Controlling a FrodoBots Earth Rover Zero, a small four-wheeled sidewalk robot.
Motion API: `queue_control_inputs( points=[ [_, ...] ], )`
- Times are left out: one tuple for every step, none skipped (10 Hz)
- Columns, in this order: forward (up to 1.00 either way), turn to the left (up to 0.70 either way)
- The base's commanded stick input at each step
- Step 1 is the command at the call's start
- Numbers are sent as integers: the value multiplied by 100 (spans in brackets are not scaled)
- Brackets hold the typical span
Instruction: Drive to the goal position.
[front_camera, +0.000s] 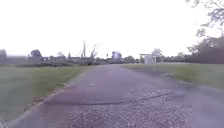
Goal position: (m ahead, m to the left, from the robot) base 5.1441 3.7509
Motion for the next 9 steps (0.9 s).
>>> queue_control_inputs(
  points=[
    [85,0],
    [85,0],
    [85,0],
    [85,0],
    [85,0],
    [85,0],
    [85,0],
    [85,0],
    [85,0]
  ],
)
